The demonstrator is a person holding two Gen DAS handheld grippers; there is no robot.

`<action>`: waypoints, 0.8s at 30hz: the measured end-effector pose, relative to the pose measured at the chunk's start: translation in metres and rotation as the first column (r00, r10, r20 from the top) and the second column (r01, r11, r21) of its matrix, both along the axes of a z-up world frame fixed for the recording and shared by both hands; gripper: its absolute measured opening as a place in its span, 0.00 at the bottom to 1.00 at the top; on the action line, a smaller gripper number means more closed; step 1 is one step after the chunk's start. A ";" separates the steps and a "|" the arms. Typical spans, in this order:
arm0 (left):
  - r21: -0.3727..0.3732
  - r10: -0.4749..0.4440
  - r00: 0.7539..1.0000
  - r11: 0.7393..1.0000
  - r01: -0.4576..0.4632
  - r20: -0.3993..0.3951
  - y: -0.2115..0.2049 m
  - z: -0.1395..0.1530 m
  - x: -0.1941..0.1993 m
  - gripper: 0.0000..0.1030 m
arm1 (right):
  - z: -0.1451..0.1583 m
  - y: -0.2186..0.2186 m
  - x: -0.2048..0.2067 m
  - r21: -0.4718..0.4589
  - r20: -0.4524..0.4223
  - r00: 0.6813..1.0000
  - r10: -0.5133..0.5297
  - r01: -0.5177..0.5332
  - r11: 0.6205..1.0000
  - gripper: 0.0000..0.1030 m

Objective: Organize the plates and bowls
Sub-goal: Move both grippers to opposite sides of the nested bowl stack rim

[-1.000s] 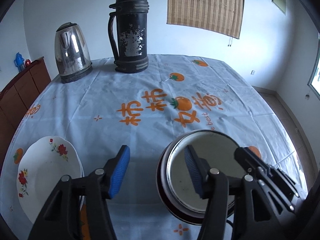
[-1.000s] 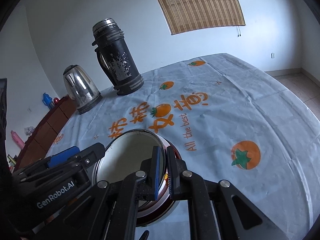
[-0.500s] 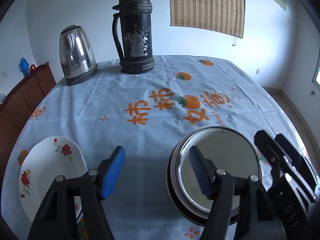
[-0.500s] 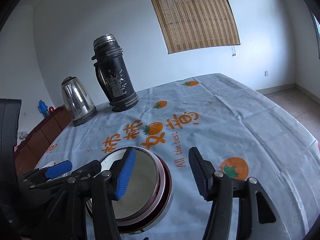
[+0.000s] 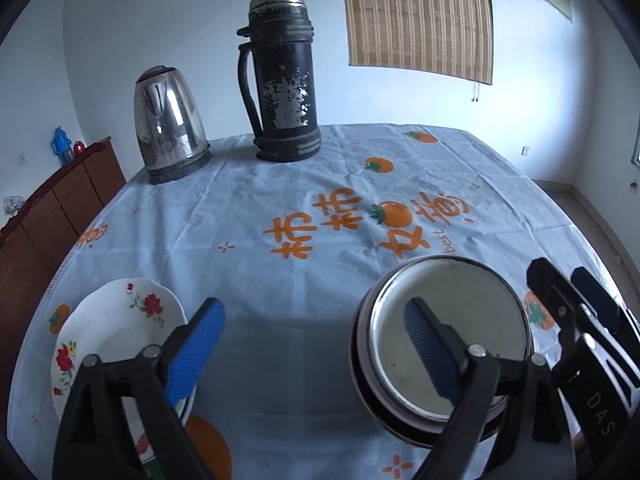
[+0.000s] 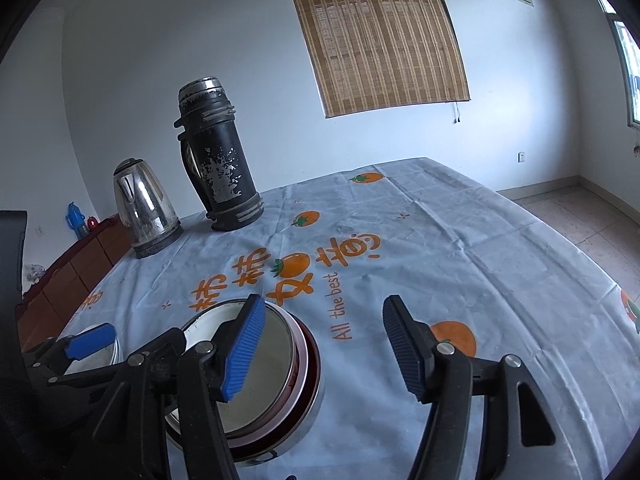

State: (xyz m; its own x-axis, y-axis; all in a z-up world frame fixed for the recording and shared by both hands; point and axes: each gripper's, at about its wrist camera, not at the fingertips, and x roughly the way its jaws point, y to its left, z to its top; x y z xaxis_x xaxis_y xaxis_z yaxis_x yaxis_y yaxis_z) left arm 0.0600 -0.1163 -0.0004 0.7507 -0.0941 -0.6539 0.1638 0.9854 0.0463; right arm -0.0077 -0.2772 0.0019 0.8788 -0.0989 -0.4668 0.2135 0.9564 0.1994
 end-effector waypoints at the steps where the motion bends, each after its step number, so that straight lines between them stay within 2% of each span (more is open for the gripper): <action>1: -0.004 -0.002 1.000 1.000 0.002 0.002 0.000 0.001 0.000 0.93 | 0.000 0.000 -0.001 -0.004 0.004 1.000 -0.006 0.006 1.000 0.68; 4: -0.012 -0.011 1.000 1.000 0.011 0.000 0.001 0.001 0.000 0.93 | -0.001 -0.002 -0.003 -0.016 0.007 1.000 -0.016 0.016 1.000 0.71; 17: -0.038 -0.051 0.999 0.998 0.051 -0.003 -0.001 -0.001 -0.004 0.93 | 0.006 -0.006 -0.013 -0.039 0.055 0.997 -0.047 0.049 0.998 0.71; 24: -0.040 -0.060 0.998 0.997 0.060 -0.002 -0.003 -0.002 -0.006 0.94 | 0.009 -0.007 -0.013 -0.029 0.038 0.999 -0.023 0.024 0.999 0.71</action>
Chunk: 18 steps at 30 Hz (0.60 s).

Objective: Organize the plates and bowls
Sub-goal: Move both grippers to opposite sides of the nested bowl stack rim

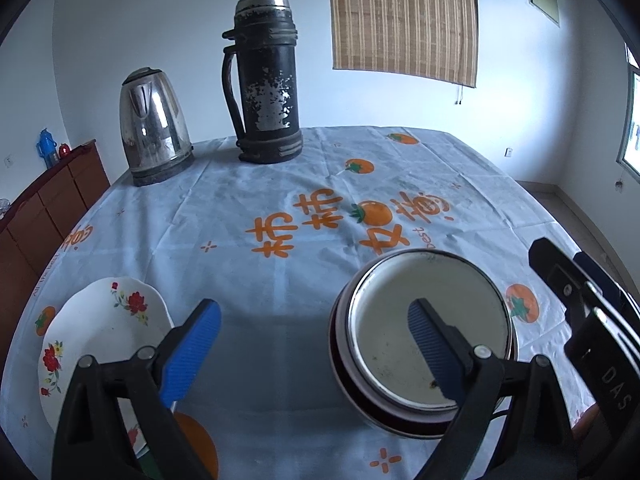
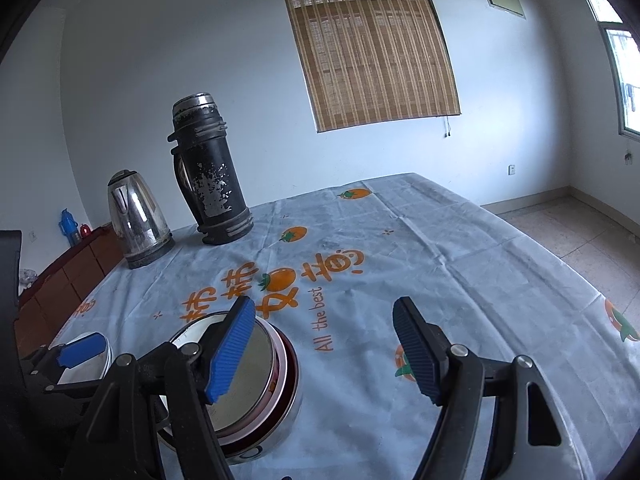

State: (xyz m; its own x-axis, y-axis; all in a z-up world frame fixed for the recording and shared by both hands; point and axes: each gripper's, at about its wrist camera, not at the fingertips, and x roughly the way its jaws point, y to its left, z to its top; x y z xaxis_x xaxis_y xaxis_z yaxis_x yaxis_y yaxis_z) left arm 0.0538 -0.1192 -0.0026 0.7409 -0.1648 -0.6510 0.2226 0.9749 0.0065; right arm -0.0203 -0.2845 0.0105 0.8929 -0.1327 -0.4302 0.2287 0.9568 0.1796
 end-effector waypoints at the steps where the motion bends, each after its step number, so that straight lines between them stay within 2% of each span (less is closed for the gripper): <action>1: -0.002 0.000 1.000 1.000 0.000 -0.002 0.000 0.000 0.000 0.94 | 0.001 0.000 -0.001 0.001 0.006 1.000 0.002 -0.002 1.000 0.71; 10: -0.039 -0.004 1.000 0.999 0.004 -0.004 0.005 0.000 -0.002 0.99 | 0.007 -0.003 -0.006 0.005 0.023 1.000 0.018 -0.018 1.000 0.71; 15: -0.034 -0.006 1.000 0.999 0.005 -0.006 0.007 -0.001 -0.005 0.99 | 0.012 -0.002 -0.013 -0.053 0.031 0.999 0.032 -0.031 0.998 0.71; 18: -0.037 -0.002 1.000 0.999 0.002 -0.008 0.009 -0.002 -0.006 0.99 | 0.011 -0.003 -0.015 -0.056 0.024 0.998 0.054 -0.053 0.997 0.71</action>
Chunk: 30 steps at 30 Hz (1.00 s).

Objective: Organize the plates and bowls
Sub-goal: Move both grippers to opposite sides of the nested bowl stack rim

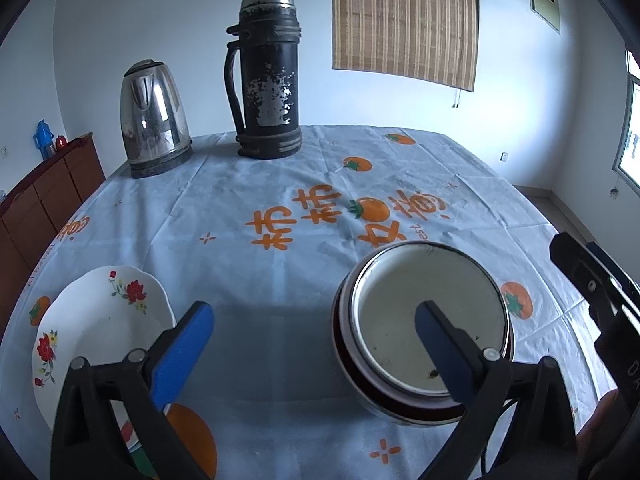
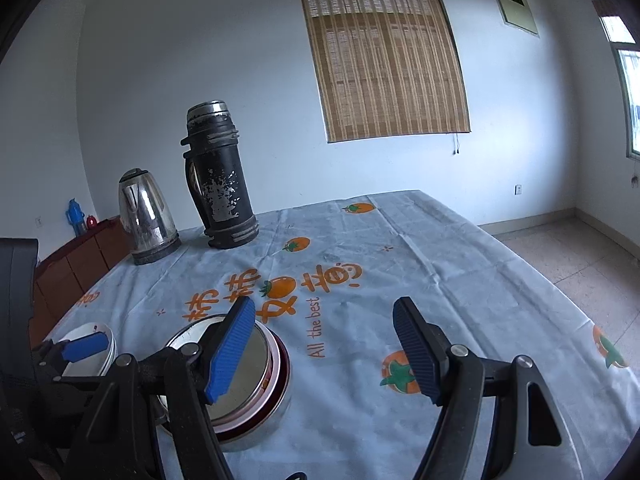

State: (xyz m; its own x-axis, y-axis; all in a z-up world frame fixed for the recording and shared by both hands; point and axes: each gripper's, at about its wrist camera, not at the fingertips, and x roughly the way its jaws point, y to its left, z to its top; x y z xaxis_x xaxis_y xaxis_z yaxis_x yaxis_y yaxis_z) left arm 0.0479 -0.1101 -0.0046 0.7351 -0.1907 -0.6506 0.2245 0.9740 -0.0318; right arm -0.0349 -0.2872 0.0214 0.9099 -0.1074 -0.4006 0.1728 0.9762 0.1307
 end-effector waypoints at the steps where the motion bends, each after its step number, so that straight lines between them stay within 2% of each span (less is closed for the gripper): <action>1: 0.000 0.001 1.000 1.000 -0.001 -0.001 0.000 0.000 0.000 0.99 | -0.001 0.000 0.000 0.003 -0.004 1.000 0.006 -0.006 1.000 0.71; 5: 0.015 0.017 1.000 1.000 -0.017 -0.014 0.001 -0.006 0.004 0.99 | -0.008 0.003 0.007 0.007 -0.037 0.999 0.026 -0.026 1.000 0.71; 10: 0.067 0.051 0.999 0.996 -0.051 0.000 0.000 -0.011 0.006 0.99 | -0.017 0.006 0.014 0.023 -0.071 0.996 0.052 -0.051 0.998 0.71; 20: 0.080 0.053 0.999 0.995 -0.052 -0.009 -0.001 -0.017 0.009 0.99 | -0.026 0.005 0.022 0.072 -0.116 0.991 0.066 -0.058 0.996 0.71; 24: 0.087 0.059 0.998 0.994 -0.058 -0.006 -0.002 -0.020 0.011 0.99 | -0.026 0.011 0.022 0.062 -0.112 0.991 0.075 -0.068 0.996 0.71; 26: 0.096 0.062 0.998 0.994 -0.061 -0.005 -0.003 -0.021 0.011 0.99 | -0.027 0.012 0.023 0.058 -0.120 0.990 0.074 -0.067 0.996 0.64; 28: 0.099 0.063 0.998 0.993 -0.062 -0.006 -0.003 -0.022 0.011 0.99 | -0.030 0.010 0.026 0.070 -0.143 0.987 0.077 -0.068 0.995 0.52; 30: 0.097 0.060 0.998 0.994 -0.059 -0.011 -0.004 -0.024 0.013 0.99 | -0.034 0.008 0.030 0.097 -0.164 0.983 0.085 -0.069 0.993 0.49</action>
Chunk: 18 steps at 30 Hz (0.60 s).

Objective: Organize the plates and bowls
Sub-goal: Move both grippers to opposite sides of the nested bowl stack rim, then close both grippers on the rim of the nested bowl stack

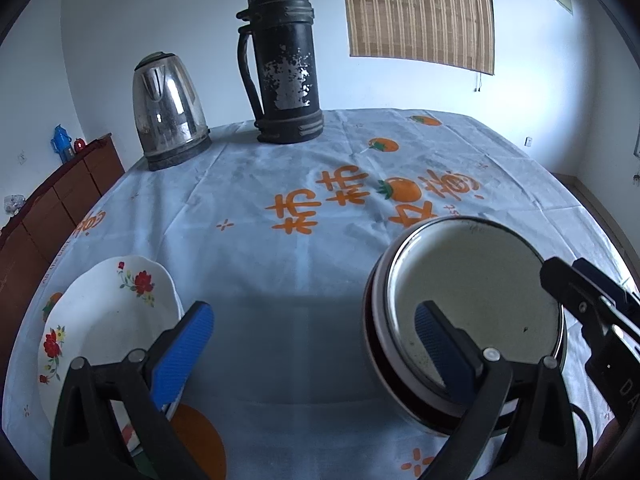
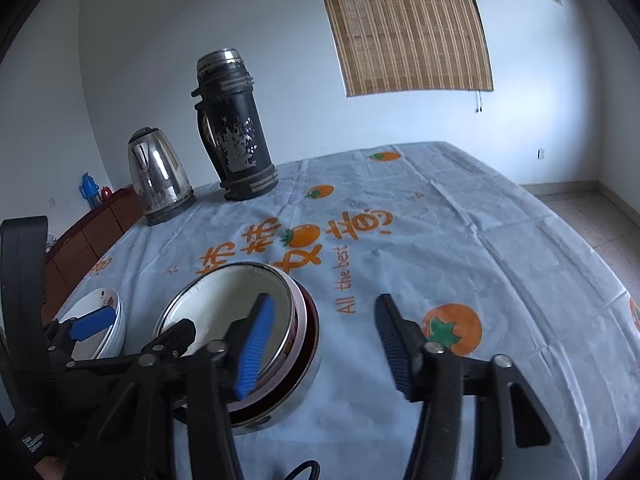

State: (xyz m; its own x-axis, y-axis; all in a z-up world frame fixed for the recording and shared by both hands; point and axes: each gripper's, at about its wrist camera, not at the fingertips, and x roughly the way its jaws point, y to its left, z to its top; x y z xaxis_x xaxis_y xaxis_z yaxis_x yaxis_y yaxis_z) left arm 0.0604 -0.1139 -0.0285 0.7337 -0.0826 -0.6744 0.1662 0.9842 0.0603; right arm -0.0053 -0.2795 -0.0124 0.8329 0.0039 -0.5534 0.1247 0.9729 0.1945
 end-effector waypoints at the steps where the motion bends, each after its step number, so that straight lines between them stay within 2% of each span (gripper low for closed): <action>1: -0.003 -0.001 1.000 1.000 0.001 -0.003 0.000 0.000 0.000 0.99 | -0.001 -0.001 0.001 0.011 -0.004 1.000 -0.002 0.002 1.000 0.49; 8: -0.019 0.001 1.000 1.000 -0.002 -0.027 0.000 -0.006 0.004 0.99 | -0.008 0.006 0.010 -0.011 -0.040 0.999 -0.005 0.005 1.000 0.49; 18: -0.083 0.014 0.998 0.996 -0.018 -0.055 0.007 -0.010 0.011 0.98 | -0.010 0.010 0.013 -0.027 -0.064 0.998 -0.018 0.016 1.000 0.47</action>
State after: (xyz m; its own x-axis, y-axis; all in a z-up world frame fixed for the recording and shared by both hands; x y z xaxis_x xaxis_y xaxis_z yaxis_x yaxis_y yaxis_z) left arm 0.0716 -0.1067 -0.0381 0.6980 -0.1288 -0.7045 0.1511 0.9880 -0.0310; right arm 0.0081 -0.2695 -0.0227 0.7953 -0.0249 -0.6057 0.1525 0.9752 0.1602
